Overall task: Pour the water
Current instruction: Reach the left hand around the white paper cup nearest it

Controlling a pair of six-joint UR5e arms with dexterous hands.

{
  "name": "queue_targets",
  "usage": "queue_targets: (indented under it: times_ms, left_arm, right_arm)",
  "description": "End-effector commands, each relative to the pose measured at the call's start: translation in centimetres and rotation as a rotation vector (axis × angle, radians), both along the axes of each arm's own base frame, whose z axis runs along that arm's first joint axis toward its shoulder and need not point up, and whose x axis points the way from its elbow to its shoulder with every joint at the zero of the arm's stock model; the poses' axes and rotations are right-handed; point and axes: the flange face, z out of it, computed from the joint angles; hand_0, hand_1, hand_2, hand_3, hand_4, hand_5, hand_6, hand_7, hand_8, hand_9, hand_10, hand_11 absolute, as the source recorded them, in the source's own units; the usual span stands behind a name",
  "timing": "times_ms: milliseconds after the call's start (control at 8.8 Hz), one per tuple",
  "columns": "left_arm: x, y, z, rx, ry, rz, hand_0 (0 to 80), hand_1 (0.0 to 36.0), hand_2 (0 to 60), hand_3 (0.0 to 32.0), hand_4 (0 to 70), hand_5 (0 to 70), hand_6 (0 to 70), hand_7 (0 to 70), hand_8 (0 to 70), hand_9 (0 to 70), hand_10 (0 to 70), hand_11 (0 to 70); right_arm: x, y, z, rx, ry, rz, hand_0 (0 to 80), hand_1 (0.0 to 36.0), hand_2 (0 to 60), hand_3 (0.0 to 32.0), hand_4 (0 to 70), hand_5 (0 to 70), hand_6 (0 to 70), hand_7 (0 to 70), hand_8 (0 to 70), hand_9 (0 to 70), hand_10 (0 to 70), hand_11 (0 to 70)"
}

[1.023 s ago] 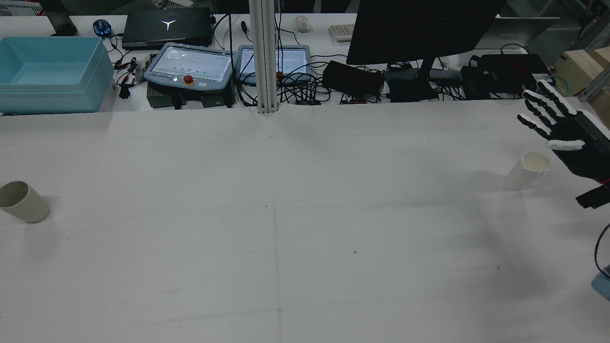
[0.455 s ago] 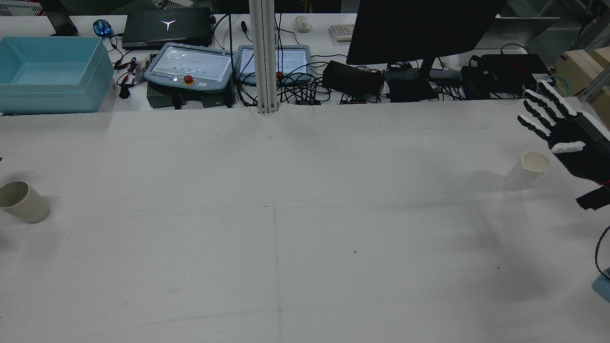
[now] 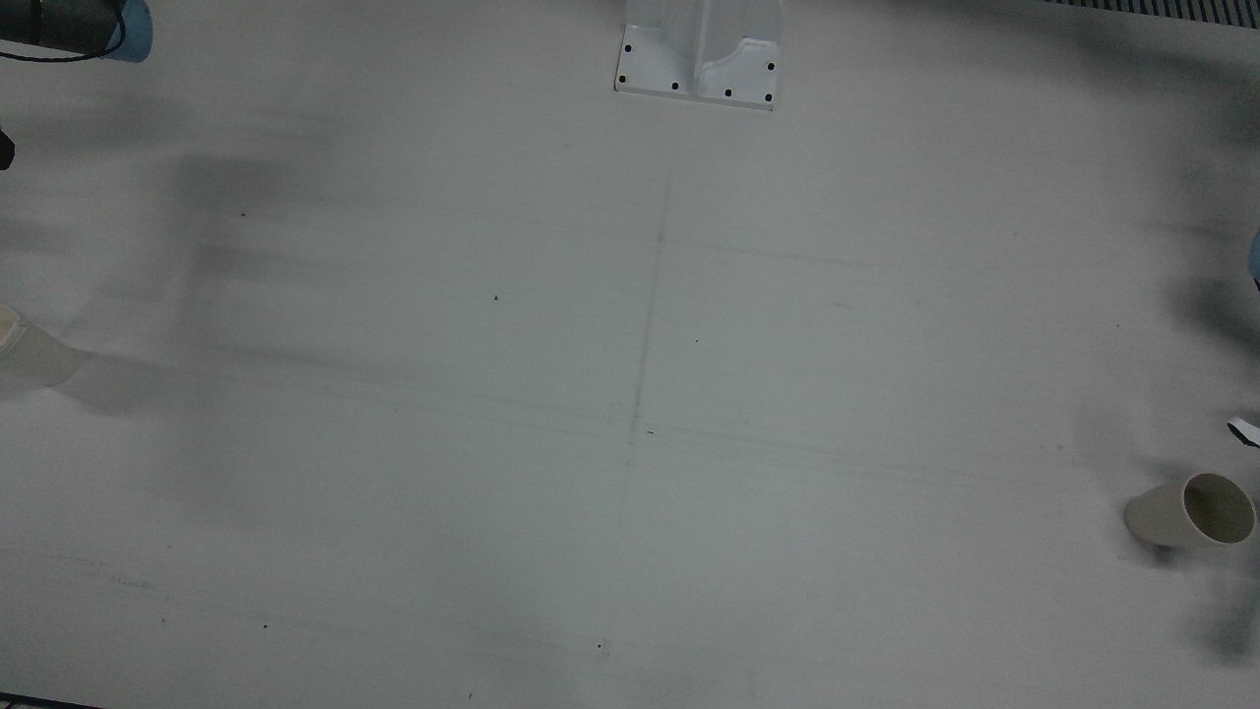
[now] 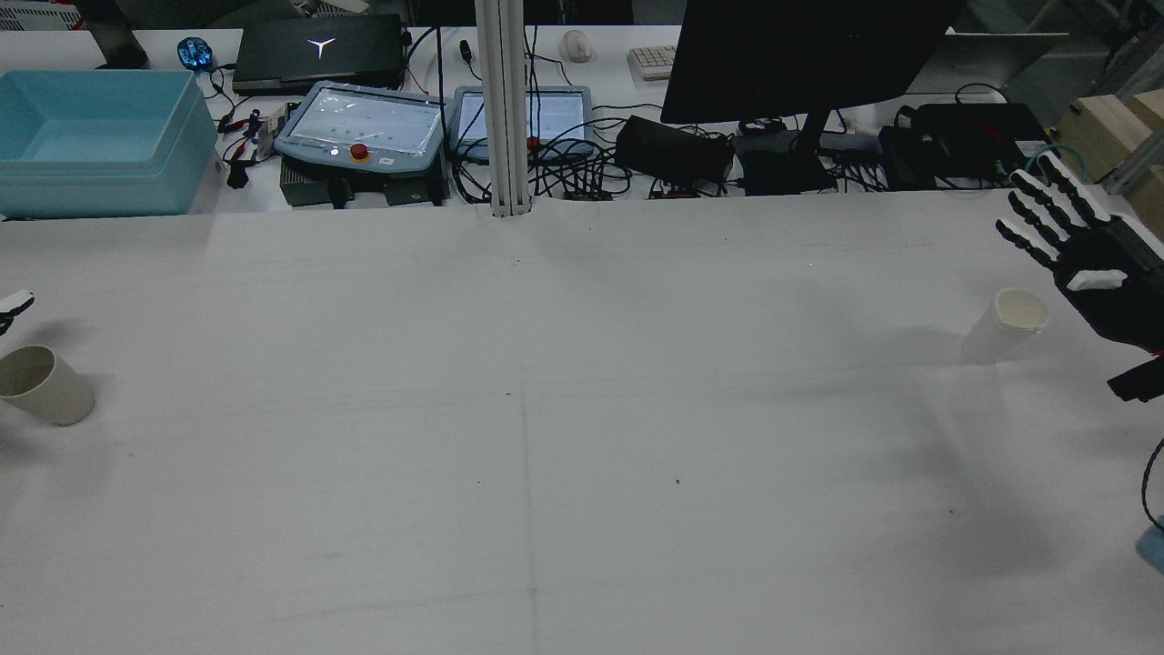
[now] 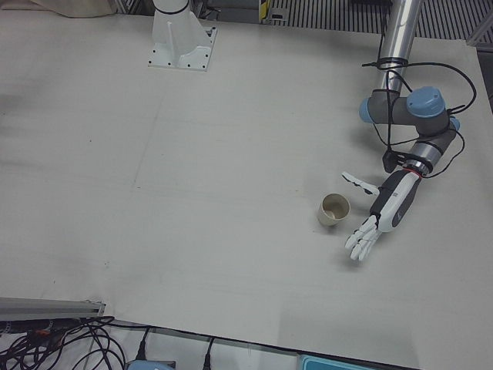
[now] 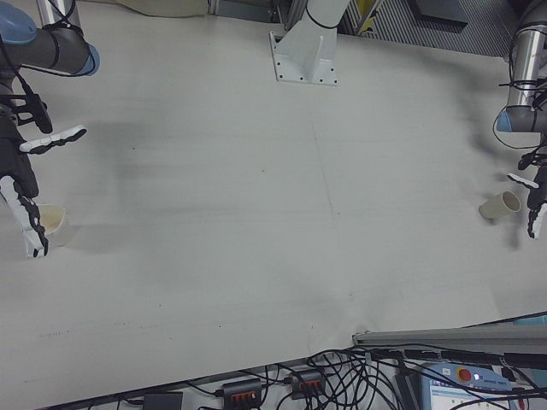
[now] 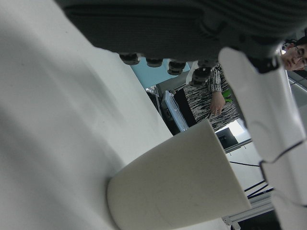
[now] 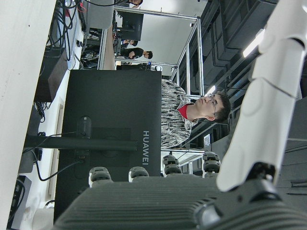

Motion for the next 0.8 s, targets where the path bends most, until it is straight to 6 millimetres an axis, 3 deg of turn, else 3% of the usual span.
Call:
queue_targets:
  times_ms: [0,114,227,341,455,682]
  left_arm:
    - [-0.1,0.6,1.0,0.029,-0.019,-0.013,66.4,23.6,0.0,0.0,13.9,0.0,2.6,5.3,0.0,0.0,0.0,1.4]
    - [-0.6,0.9,1.4,0.033,-0.017,-0.039,79.7,26.8,0.0,0.0,13.0,0.0,2.2,5.0,0.0,0.0,0.0,1.6]
    - [-0.9,1.2,1.6,0.032,-0.013,-0.057,77.3,25.0,0.0,0.0,13.1,0.0,1.2,4.3,0.0,0.0,0.0,1.3]
    - [-0.9,1.2,1.6,0.032,-0.013,-0.058,66.1,21.5,0.0,0.0,13.1,0.0,0.6,3.7,0.0,0.0,0.0,0.5]
    - [-0.4,1.1,1.4,0.033,-0.012,-0.050,60.9,18.7,0.0,0.0,13.8,0.0,0.4,3.3,0.0,0.0,0.0,0.1]
    - [1.1,1.2,1.3,0.028,-0.008,-0.043,57.0,15.6,0.0,0.0,15.8,0.0,1.3,4.1,0.0,0.0,0.0,0.0]
  right_arm:
    - [0.1,0.1,0.0,-0.002,-0.001,0.002,52.7,17.5,0.0,16.8,0.0,6.3,2.3,11.5,0.0,0.9,0.2,2.4]
    - [0.1,0.0,0.0,-0.002,-0.001,0.000,52.9,17.5,0.0,16.4,0.0,6.3,2.6,11.7,0.0,0.9,0.2,2.3]
    - [0.1,0.0,0.0,-0.002,-0.001,0.000,52.8,17.5,0.0,16.2,0.0,6.3,2.9,12.0,0.0,1.0,0.0,2.0]
    - [0.1,0.0,0.0,-0.002,0.001,0.002,53.1,17.6,0.0,16.6,0.3,6.4,3.1,12.6,0.0,1.1,0.0,2.0]
    - [0.1,0.0,-0.1,-0.001,0.000,0.002,52.8,17.5,0.4,16.2,0.9,6.3,3.3,12.9,0.0,1.1,0.0,2.0]
    - [0.1,0.0,-0.1,-0.001,0.000,0.002,52.7,17.3,0.5,17.0,0.7,6.3,3.3,13.1,0.0,1.2,0.0,1.9]
